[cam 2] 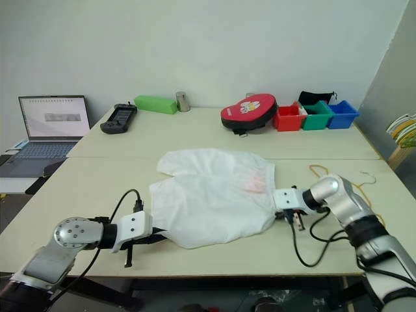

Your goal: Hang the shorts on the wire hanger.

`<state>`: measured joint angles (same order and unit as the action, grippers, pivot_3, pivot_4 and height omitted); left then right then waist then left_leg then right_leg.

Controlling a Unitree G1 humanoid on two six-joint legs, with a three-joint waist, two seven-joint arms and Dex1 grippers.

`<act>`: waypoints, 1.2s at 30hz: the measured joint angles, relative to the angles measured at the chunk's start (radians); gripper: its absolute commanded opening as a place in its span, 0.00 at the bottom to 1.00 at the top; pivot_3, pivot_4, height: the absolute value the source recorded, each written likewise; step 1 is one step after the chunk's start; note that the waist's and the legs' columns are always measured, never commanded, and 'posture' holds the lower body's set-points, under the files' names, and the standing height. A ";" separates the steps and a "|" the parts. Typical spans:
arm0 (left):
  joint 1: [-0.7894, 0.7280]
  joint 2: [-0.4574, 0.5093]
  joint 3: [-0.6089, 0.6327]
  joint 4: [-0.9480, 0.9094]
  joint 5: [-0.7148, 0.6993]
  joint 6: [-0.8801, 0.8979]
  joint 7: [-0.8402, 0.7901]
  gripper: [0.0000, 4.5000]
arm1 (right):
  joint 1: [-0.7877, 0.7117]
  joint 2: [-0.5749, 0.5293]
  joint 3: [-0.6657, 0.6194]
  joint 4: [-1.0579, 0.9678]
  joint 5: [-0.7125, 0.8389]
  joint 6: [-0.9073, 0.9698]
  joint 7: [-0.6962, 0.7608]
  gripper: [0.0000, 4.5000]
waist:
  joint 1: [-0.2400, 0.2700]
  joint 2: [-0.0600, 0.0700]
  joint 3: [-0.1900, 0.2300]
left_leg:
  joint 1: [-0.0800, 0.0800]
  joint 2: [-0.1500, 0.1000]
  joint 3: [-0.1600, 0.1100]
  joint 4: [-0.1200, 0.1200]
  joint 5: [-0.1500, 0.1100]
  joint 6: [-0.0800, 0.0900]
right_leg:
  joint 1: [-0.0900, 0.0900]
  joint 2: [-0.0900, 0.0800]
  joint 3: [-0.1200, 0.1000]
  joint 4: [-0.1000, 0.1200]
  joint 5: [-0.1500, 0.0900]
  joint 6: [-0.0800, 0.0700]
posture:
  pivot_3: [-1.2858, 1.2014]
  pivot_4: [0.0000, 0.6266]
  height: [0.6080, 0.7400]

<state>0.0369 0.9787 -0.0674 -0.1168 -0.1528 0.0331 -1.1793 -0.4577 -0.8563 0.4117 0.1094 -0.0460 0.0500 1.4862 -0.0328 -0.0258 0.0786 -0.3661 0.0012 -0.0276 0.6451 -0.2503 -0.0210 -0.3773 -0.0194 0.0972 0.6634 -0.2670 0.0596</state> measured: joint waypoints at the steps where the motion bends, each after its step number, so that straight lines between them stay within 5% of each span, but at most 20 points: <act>1: 0.044 0.036 0.011 -0.036 -0.030 0.015 -0.041 0.01 | 0.043 -0.036 -0.002 -0.078 0.031 0.055 0.018 0.00 | 0.000 0.001 0.000 | 0.001 0.001 0.000 0.000 -0.002 -0.001 | 0.000 0.000 0.001 0.000 -0.001 -0.002 | 0.53 0.04 1.00; 6: 0.173 0.206 0.068 -0.176 -0.163 0.087 -0.252 0.01 | 0.143 -0.175 -0.003 -0.377 0.177 0.252 0.047 0.00 | 0.001 0.003 0.001 | 0.004 0.009 0.004 0.001 -0.003 -0.002 | -0.002 0.001 -0.003 0.001 -0.006 -0.009 | 0.53 0.04 1.00; 12: -0.278 0.066 0.008 0.144 -0.091 0.107 -0.194 0.01 | -0.090 -0.046 0.005 -0.192 0.173 0.308 0.034 0.00 | 0.002 0.003 0.004 | 0.009 0.008 0.011 0.003 0.000 -0.002 | -0.003 0.002 -0.011 -0.003 -0.006 -0.010 | 0.53 0.01 1.00; 14: -0.556 -0.059 -0.031 0.433 0.016 0.049 -0.040 0.01 | -0.264 0.081 0.006 0.030 0.133 0.291 -0.031 0.00 | 0.001 -0.002 0.004 | 0.008 0.008 0.012 0.010 0.008 0.001 | 0.000 0.004 -0.012 -0.001 0.011 -0.011 | 0.53 0.00 1.00; 17: -1.011 -0.154 -0.087 0.933 0.220 -0.071 0.386 0.01 | -0.646 0.320 -0.005 0.551 0.025 0.159 -0.416 0.00 | -0.009 -0.010 0.010 | -0.004 0.010 0.006 0.017 0.012 -0.004 | -0.013 0.009 -0.013 -0.001 0.037 -0.009 | 0.53 0.00 1.00; 18: -1.217 -0.163 -0.090 1.084 0.279 -0.137 0.558 0.01 | -0.829 0.402 -0.029 0.750 -0.030 0.057 -0.691 0.00 | -0.020 -0.013 0.009 | -0.025 0.011 0.002 0.016 0.017 -0.013 | -0.035 0.010 -0.016 0.001 0.046 -0.009 | 0.53 0.00 1.00; 22: -1.478 -0.139 -0.080 1.227 0.356 -0.275 0.868 0.01 | -1.050 0.439 -0.099 0.930 -0.102 -0.189 -1.102 0.00 | -0.019 -0.004 -0.017 | -0.034 0.009 0.006 -0.004 0.011 -0.028 | -0.052 0.003 -0.015 -0.001 0.031 -0.006 | 0.54 0.00 1.00; 27: -1.395 -0.133 -0.080 1.291 0.375 -0.368 0.886 0.01 | -0.978 0.487 -0.075 0.996 -0.187 -0.379 -1.215 0.00 | -0.018 -0.001 -0.024 | -0.035 0.007 0.012 -0.005 0.001 -0.025 | -0.056 0.002 -0.012 0.009 0.018 -0.006 | 0.55 0.02 1.00; 33: -0.855 -0.066 -0.070 1.068 0.255 -0.268 0.369 0.01 | -0.510 0.483 0.014 0.760 -0.165 -0.323 -0.760 0.00 | -0.034 -0.002 -0.021 | -0.034 0.008 0.009 0.004 -0.004 -0.016 | -0.050 0.005 -0.011 0.012 0.017 -0.005 | 0.56 0.06 1.00; 36: -0.523 0.059 -0.065 0.722 0.148 -0.170 0.100 0.01 | -0.319 0.414 0.054 0.507 -0.150 -0.205 -0.574 0.00 | -0.033 0.000 -0.013 | -0.035 0.009 0.004 0.005 -0.004 -0.016 | -0.053 0.005 -0.010 0.015 0.016 -0.006 | 0.56 0.07 1.00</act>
<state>-0.4859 1.0381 -0.1321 0.6056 -0.0048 -0.1373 -1.0790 -0.7772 -0.4422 0.4657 0.6169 -0.1962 -0.1555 0.9122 -0.0657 -0.0256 0.0653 -0.4008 0.0103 -0.0232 0.6498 -0.2541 -0.0375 -0.4303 -0.0148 0.0870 0.6780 -0.2513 0.0532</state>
